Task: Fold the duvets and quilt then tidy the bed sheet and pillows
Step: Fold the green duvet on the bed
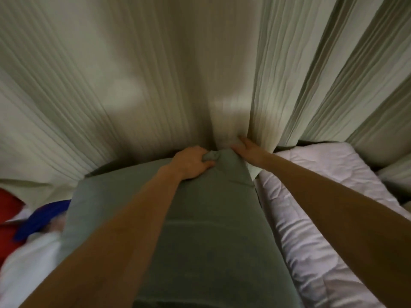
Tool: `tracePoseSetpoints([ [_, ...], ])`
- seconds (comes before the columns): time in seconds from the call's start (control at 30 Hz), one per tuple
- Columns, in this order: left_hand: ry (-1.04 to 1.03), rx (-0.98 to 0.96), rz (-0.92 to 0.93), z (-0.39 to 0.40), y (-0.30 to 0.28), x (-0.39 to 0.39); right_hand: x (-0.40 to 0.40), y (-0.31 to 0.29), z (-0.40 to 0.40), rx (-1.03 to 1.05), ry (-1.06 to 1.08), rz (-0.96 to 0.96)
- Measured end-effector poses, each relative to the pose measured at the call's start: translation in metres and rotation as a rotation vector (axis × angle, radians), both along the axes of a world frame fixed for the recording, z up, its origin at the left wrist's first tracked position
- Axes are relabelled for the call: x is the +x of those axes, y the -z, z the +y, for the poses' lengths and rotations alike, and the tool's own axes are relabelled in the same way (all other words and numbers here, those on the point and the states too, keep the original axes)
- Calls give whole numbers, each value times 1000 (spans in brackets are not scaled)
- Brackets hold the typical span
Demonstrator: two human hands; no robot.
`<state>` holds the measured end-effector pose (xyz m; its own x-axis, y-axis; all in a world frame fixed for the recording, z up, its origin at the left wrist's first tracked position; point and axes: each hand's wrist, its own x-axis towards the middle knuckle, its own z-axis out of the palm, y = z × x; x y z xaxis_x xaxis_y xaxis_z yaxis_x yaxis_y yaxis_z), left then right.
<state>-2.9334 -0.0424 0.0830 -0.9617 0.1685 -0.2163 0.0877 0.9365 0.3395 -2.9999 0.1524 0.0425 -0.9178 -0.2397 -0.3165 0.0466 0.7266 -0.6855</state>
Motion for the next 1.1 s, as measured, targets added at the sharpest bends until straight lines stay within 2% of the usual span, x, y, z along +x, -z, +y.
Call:
tracePoseSetpoints([
  [0.1,26,80,176,20,8,1,-47,-10,2,-8,-5,101],
  [0.2,60,46,314,38,12,-3,-65,-29,-9,-152,21,48],
  [0.27,39,-29,327,45,15,-13,-46,-28,-16,-287,33,-70],
  [0.33,7,-78,316,47,24,-22,-17,-3,-9,-266,59,-135],
  [0.4,-20,-104,286,47,33,-27,10,19,4,-259,113,-120],
  [0.43,-24,-118,268,49,38,-30,13,26,11,-260,123,-40],
  [0.53,-44,-105,261,58,39,-44,-6,19,20,-159,122,323],
  [0.6,-75,-68,259,62,40,-59,-22,26,25,-102,173,416],
  [0.67,-42,-88,128,53,47,-61,-22,69,44,33,228,342],
  [0.77,-5,-213,-178,28,61,-41,1,115,64,224,199,85],
  [0.83,-50,-235,-134,21,75,-36,-10,97,54,246,169,50],
  [0.9,-145,-240,28,22,87,-43,-24,64,32,190,157,228],
  [0.97,-249,-221,104,21,100,-45,-8,56,11,194,94,367],
  [1.0,-275,-216,134,22,108,-43,14,66,2,248,35,363],
  [1.1,-251,-236,101,37,132,-36,78,125,6,432,-102,174],
])
